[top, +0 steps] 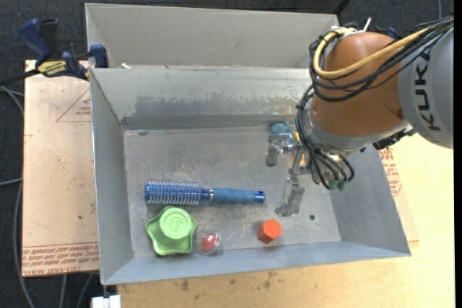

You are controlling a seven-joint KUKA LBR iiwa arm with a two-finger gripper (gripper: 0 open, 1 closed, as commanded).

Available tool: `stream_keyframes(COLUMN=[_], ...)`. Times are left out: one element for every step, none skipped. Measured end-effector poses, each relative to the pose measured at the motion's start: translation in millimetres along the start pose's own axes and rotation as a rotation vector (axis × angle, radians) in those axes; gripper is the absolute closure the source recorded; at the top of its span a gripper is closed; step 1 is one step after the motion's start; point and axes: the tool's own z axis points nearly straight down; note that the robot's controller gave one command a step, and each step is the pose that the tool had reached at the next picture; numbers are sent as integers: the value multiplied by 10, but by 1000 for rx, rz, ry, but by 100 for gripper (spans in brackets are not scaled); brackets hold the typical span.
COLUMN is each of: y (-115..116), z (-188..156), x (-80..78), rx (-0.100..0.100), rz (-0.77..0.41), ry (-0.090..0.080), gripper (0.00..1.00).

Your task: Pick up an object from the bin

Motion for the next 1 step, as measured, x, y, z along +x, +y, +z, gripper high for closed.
stream_keyframes(y=[78], z=[923], x=[32], rx=[0], rz=[48], ry=[8], gripper=[0])
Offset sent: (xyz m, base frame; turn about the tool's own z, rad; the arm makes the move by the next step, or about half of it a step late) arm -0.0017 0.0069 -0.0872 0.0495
